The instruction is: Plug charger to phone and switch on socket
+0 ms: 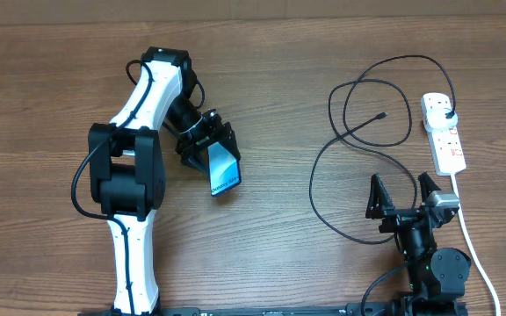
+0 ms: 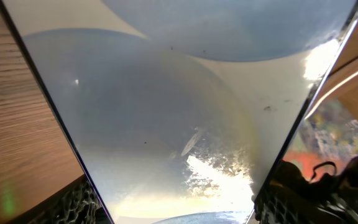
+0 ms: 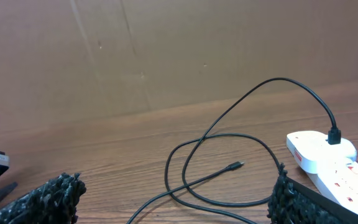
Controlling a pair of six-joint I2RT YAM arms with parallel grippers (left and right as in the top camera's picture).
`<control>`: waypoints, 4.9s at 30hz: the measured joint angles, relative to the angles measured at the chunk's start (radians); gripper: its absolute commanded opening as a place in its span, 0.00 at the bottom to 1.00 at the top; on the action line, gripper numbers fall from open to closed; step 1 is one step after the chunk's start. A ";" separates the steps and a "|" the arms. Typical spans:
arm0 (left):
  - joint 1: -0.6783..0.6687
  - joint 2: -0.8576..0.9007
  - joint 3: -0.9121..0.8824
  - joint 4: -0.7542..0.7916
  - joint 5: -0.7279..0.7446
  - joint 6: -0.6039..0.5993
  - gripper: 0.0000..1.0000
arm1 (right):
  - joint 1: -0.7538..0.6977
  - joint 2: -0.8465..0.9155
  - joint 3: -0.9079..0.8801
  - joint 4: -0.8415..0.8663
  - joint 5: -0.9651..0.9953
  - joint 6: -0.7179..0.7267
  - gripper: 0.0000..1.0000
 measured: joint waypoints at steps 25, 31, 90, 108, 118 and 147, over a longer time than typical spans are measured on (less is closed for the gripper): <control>0.000 0.000 0.000 -0.001 0.207 0.000 0.66 | 0.000 0.000 0.000 0.117 -0.076 0.066 1.00; 0.000 0.000 0.000 0.000 0.234 0.000 0.66 | 0.000 0.000 0.000 0.118 -0.336 0.370 1.00; 0.000 0.000 0.002 -0.003 0.292 0.027 0.67 | 0.816 1.387 0.622 0.295 0.188 0.654 1.00; 0.000 0.000 0.002 -0.004 0.292 0.030 0.67 | 0.962 1.509 0.623 0.480 0.550 0.825 0.88; 0.000 0.000 0.002 -0.003 0.293 0.034 0.67 | 0.962 1.569 0.628 0.521 0.562 0.823 0.76; 0.000 0.000 0.002 -0.003 0.291 0.043 0.67 | 0.961 1.664 0.702 0.497 0.531 0.816 0.19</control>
